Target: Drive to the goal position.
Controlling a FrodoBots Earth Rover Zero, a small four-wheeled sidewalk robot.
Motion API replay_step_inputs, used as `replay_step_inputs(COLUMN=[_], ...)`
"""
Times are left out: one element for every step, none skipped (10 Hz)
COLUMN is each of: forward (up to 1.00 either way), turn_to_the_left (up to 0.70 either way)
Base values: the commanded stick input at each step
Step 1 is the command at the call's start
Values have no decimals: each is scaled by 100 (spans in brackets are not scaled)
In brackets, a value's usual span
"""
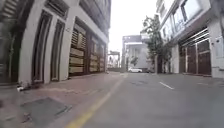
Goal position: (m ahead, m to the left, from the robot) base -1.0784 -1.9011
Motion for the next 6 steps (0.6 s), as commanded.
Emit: replay_step_inputs(forward=[100, 100, 100, 100, 100, 100], turn_to_the_left=[40, 40, 0, 0, 0, 0])
